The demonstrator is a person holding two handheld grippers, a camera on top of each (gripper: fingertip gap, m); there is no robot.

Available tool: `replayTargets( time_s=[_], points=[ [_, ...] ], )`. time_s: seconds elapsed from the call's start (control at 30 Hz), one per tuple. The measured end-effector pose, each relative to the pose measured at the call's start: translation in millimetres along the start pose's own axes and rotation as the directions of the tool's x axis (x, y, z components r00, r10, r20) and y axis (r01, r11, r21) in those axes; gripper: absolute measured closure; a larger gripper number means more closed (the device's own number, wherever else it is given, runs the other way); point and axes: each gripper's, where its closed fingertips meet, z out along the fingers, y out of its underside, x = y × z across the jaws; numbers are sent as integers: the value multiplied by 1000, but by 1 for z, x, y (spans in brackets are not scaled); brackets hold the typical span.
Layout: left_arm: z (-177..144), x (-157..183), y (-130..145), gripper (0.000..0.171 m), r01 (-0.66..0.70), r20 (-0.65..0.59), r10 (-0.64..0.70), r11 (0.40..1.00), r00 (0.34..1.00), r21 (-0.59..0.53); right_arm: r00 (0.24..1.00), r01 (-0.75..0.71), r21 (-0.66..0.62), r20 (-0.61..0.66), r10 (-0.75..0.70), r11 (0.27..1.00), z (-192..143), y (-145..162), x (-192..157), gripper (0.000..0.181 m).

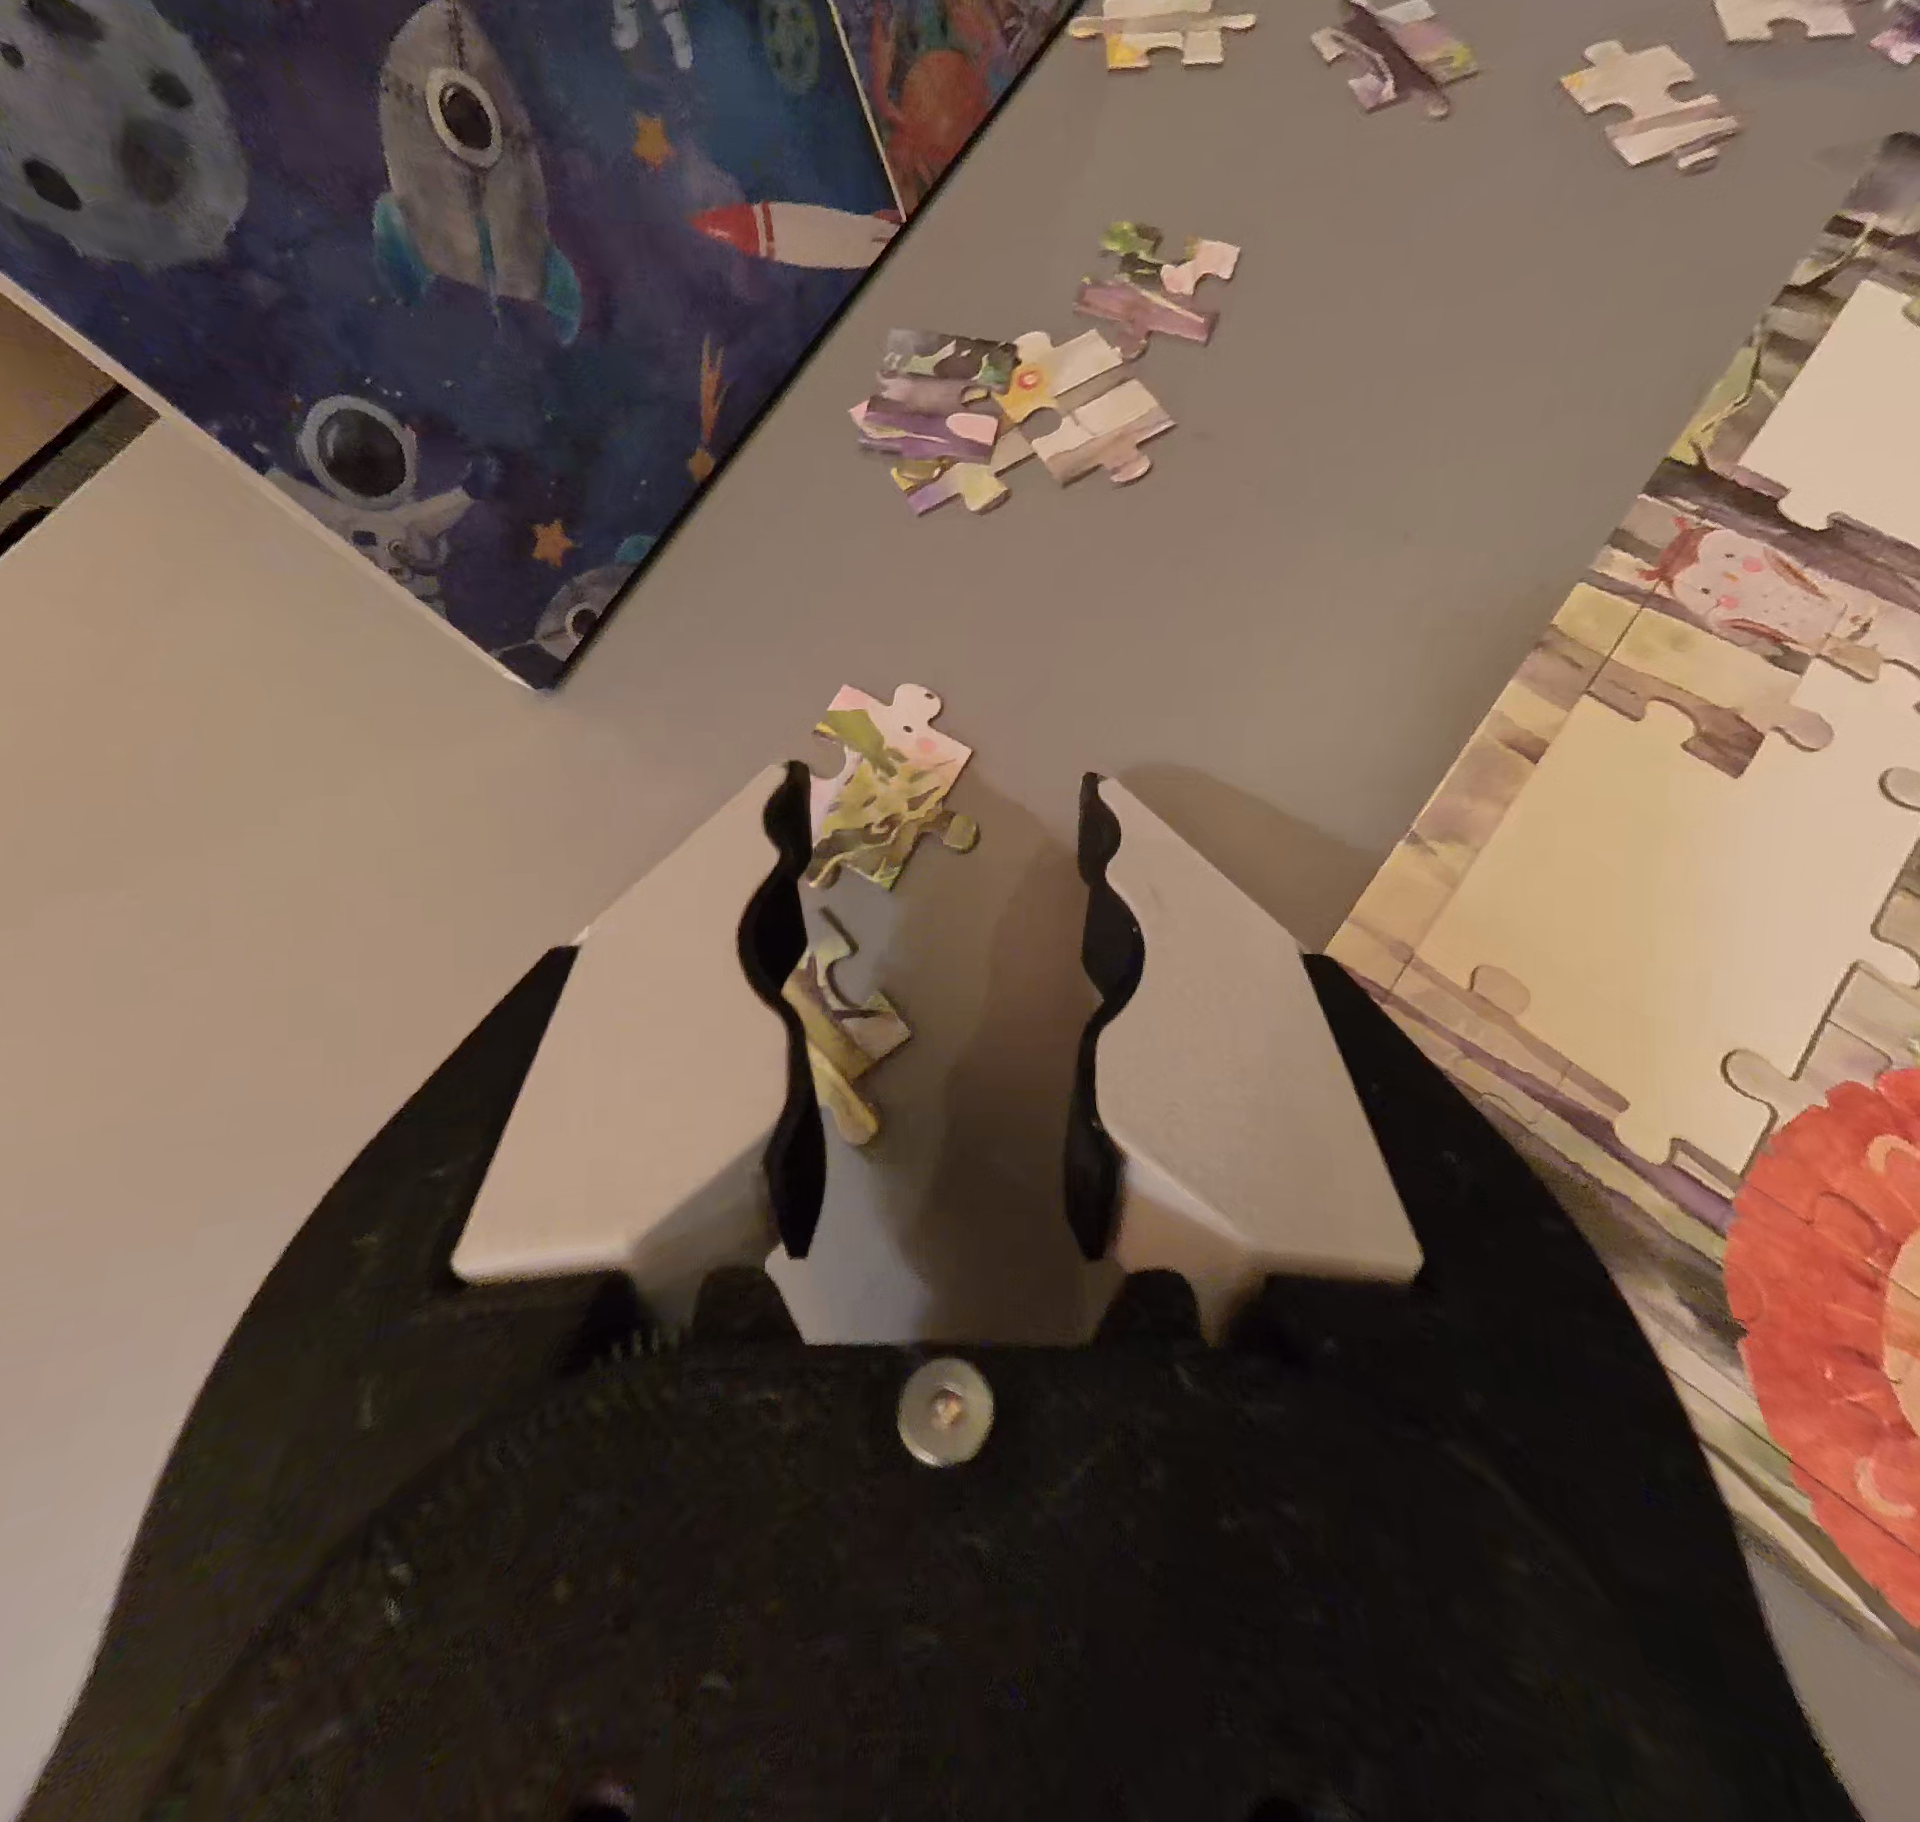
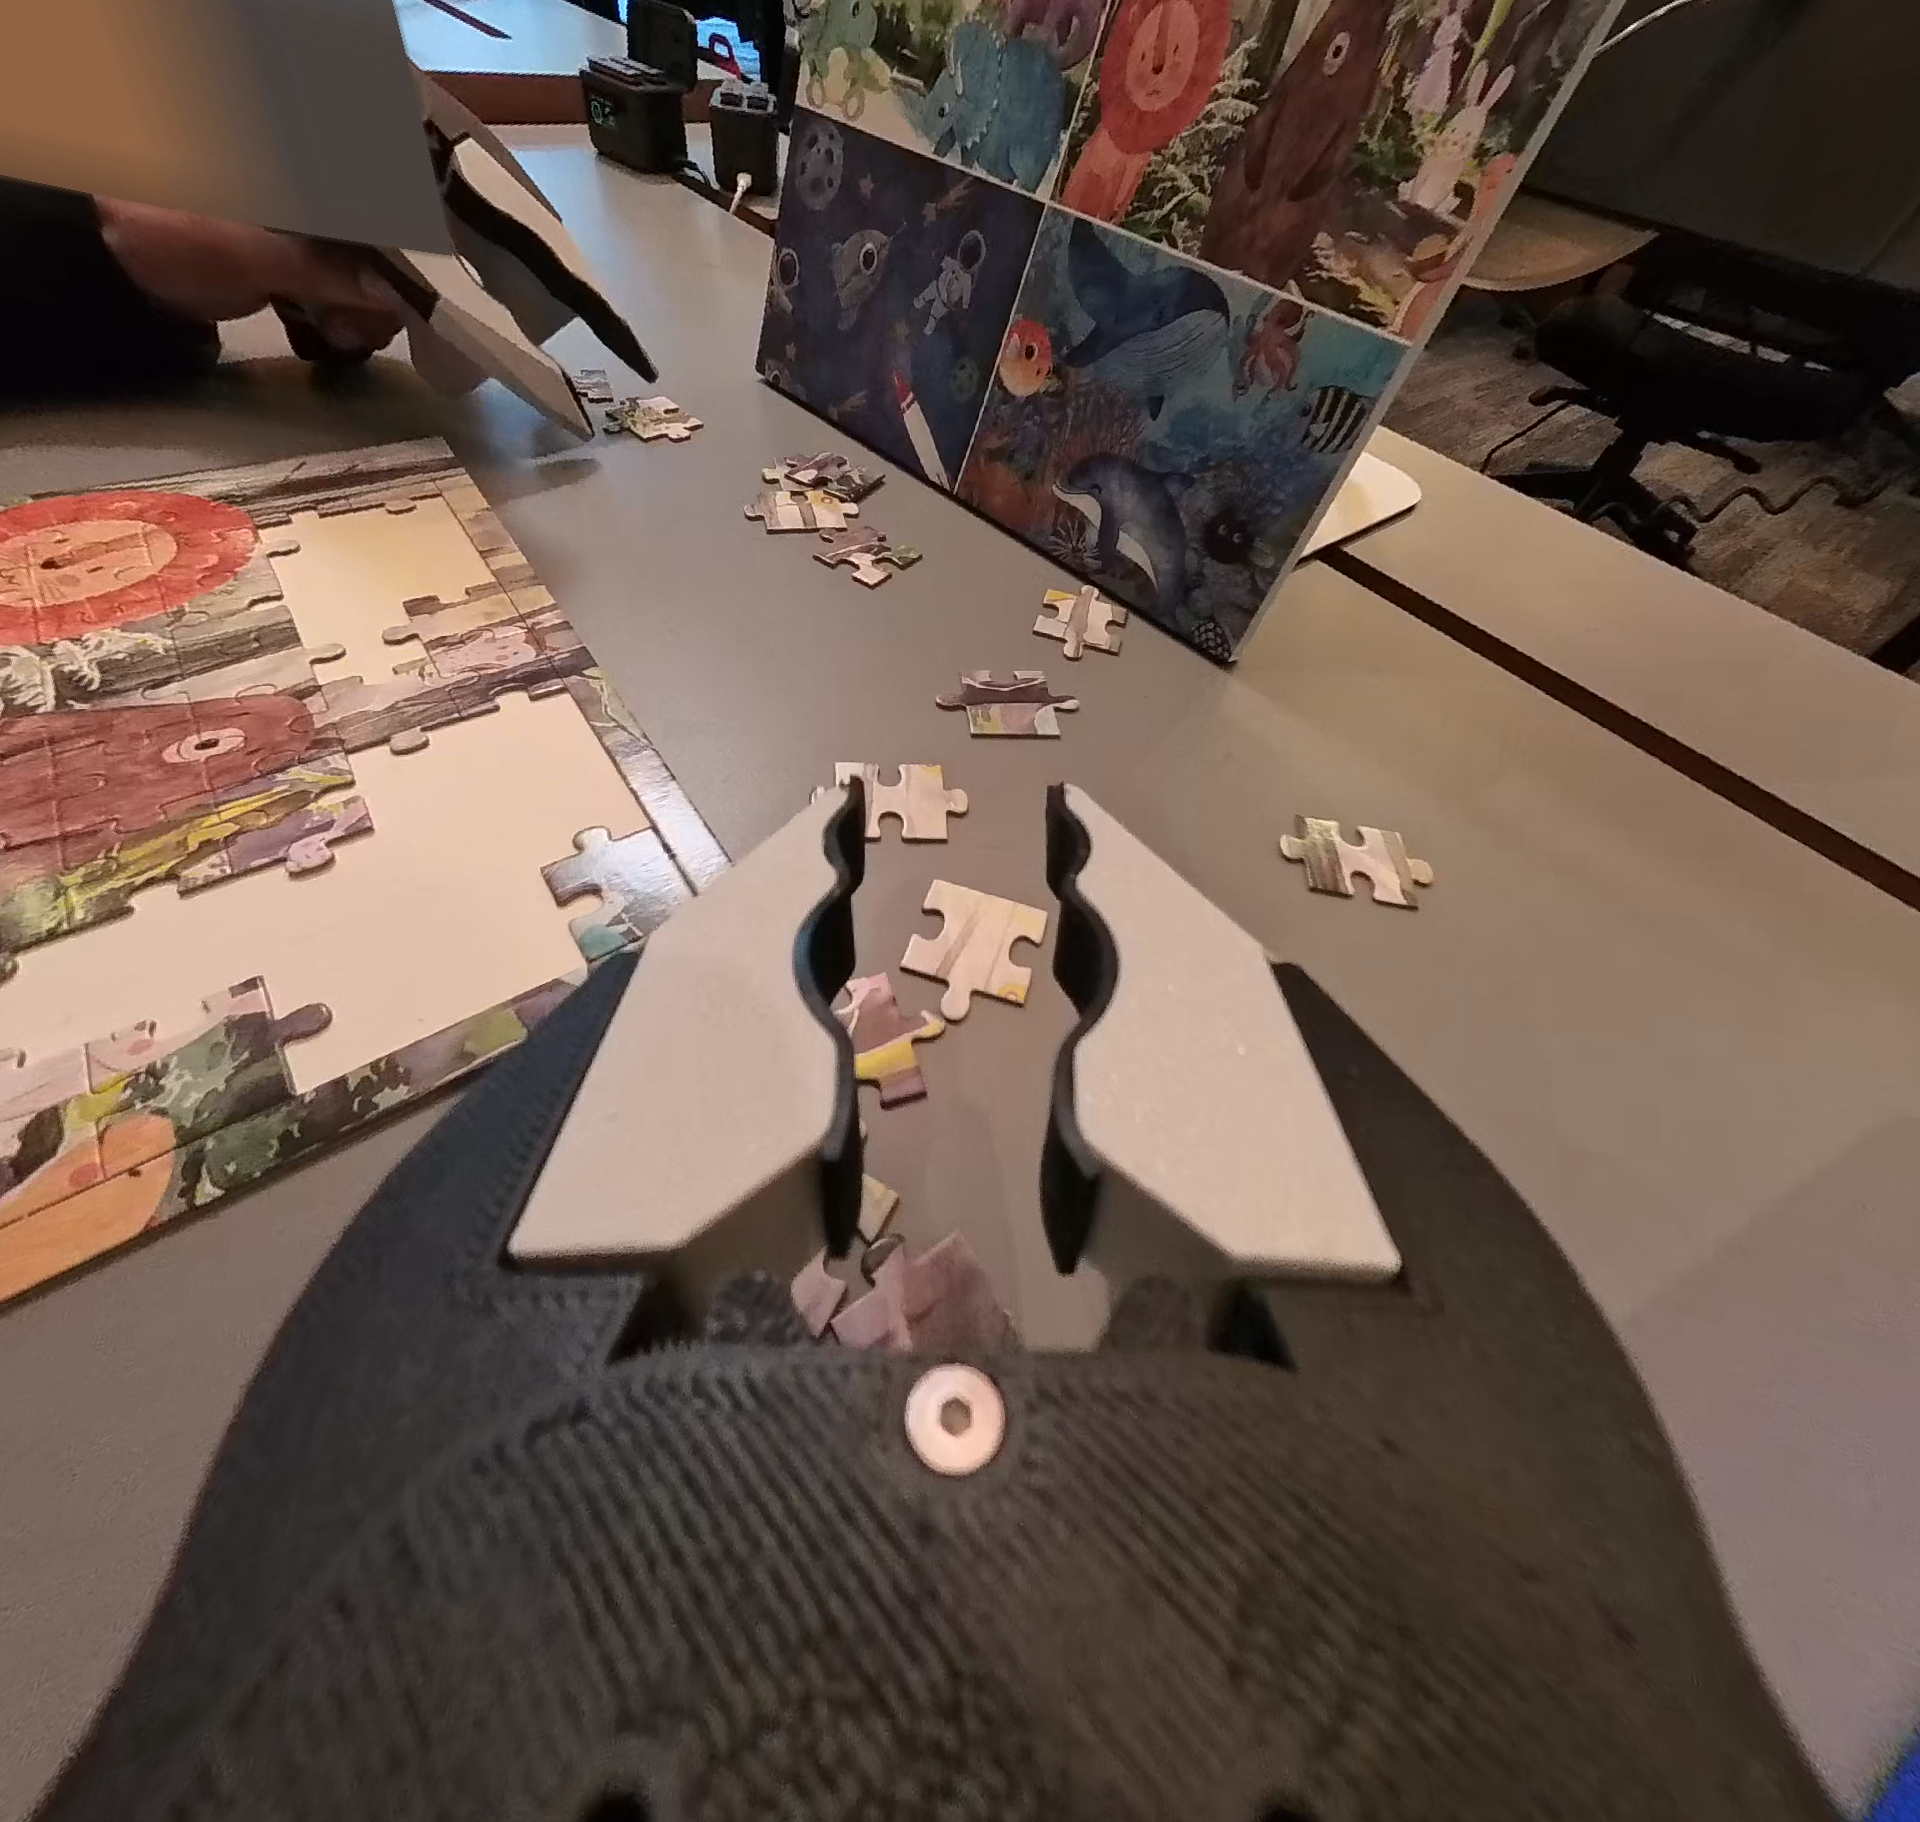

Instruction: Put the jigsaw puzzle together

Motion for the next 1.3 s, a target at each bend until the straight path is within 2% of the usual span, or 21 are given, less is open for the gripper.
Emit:
replayTargets(
  time_s=[0.2, 0.3, 0.5, 0.97, 1.2, 1.3],
  points=[
    [4, 2, 7, 123, -27, 11, 28, 998, 1000, -52, 1000, -2, -1, 0, 2, 1000, 0, 0, 0, 148],
    [4, 3, 7, 136, -30, 1, 30, 998, 1000, -54, 1000, -1, 1, -3, 1, 1000, -1, 0, 1, 149],
    [4, 8, 8, 147, -44, -16, 44, 997, 999, -58, 1000, 1, 3, -5, -1, 1000, -1, -1, 1, 148],
    [4, 12, 9, 156, -58, -31, 56, 996, 998, -61, 1000, -1, -3, -5, 1, 1000, -1, 1, 1, 148],
    [3, 12, 8, 155, -59, -35, 58, 997, 998, -54, 1000, 1, -3, -5, -1, 1000, -1, 1, 1, 148],
    [1, 13, 6, 149, -53, -42, 52, 998, 998, -32, 1000, 1, -3, -5, -1, 1000, -1, 0, 1, 148]
  ],
)
